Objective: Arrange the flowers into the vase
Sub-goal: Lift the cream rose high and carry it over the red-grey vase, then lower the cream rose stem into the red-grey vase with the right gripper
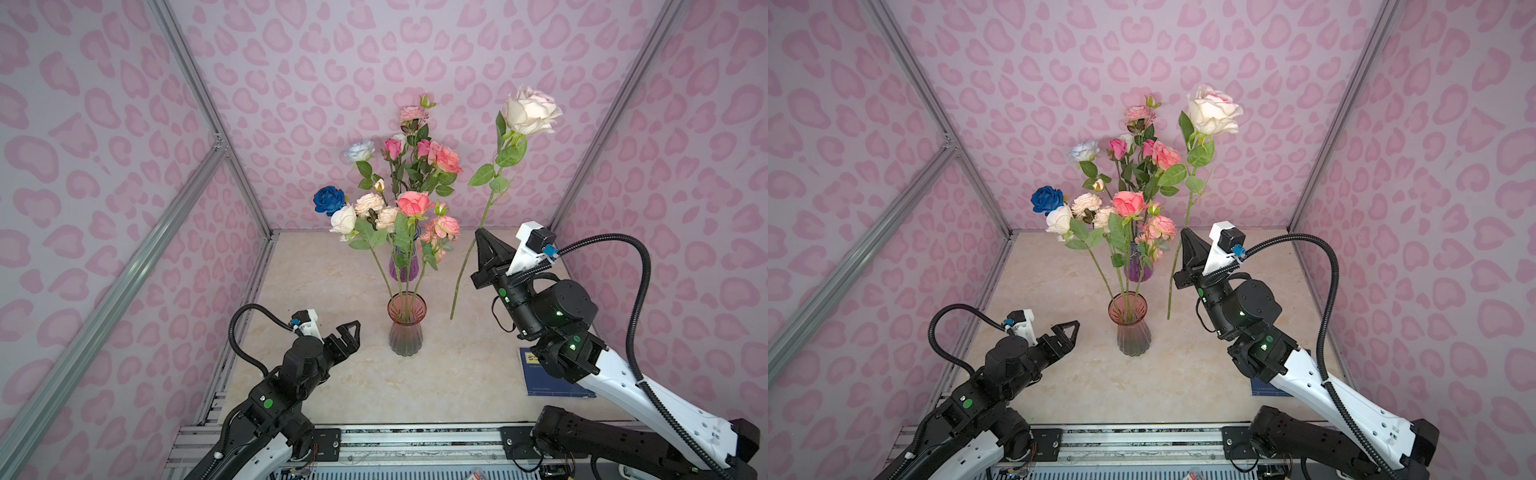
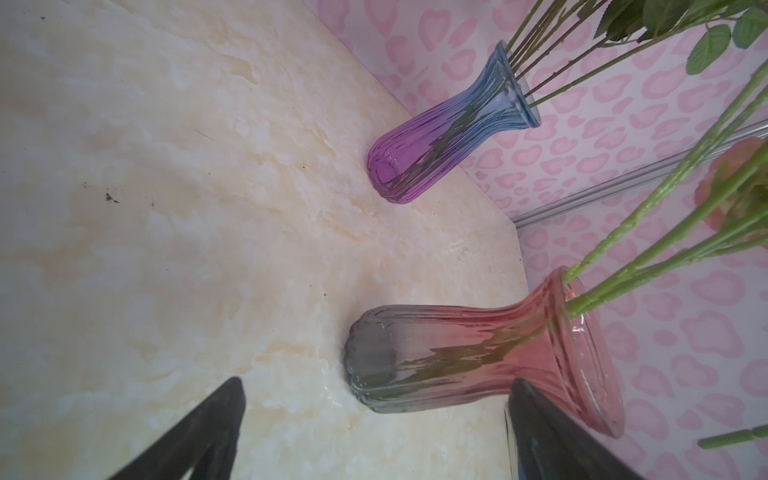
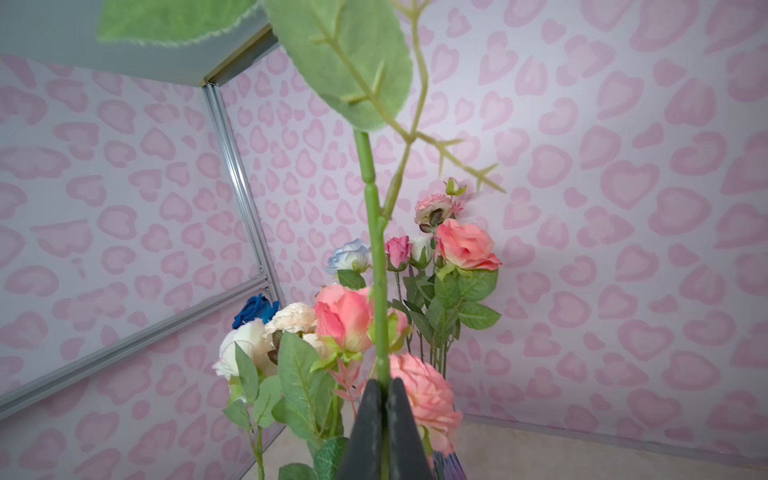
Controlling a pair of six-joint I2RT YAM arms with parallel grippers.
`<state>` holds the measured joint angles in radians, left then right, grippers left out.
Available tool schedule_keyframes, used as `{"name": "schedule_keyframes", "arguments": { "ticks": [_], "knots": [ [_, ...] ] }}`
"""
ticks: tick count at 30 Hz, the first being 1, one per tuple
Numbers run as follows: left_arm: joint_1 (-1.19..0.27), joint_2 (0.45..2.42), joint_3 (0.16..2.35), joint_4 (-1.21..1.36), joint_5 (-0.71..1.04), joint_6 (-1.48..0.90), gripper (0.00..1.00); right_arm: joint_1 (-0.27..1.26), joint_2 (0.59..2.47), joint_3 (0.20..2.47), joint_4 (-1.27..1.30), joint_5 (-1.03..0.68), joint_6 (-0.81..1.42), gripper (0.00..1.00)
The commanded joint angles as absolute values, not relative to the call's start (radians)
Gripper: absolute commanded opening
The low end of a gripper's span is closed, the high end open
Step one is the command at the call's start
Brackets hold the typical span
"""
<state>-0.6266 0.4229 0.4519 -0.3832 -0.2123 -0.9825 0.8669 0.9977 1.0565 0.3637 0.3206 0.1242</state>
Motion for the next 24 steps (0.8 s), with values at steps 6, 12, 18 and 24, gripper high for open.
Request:
{"name": "schedule_keyframes", "arguments": {
  "ticks": [6, 12, 18, 24],
  "knots": [
    [-0.626, 0.309, 0.430, -0.443, -0.282, -0.996, 1.00, 0.925, 1.131, 1.112, 0.534, 0.282, 0.102, 0.00],
    [-0.626, 0.268, 0.426, -0.477, -0.301, -1.003, 1.00, 0.966, 1.219, 1.101, 0.606, 0.276, 0.105, 0.00],
    [-0.626, 0.250, 0.420, -0.486, -0.295, -1.003, 1.00, 0.987, 1.270, 1.058, 0.613, 0.290, 0.105, 0.00],
    [-0.626, 0.238, 0.404, -0.485, -0.299, -1.008, 1.00, 0.997, 1.284, 0.976, 0.603, 0.302, 0.165, 0.00]
  ]
}}
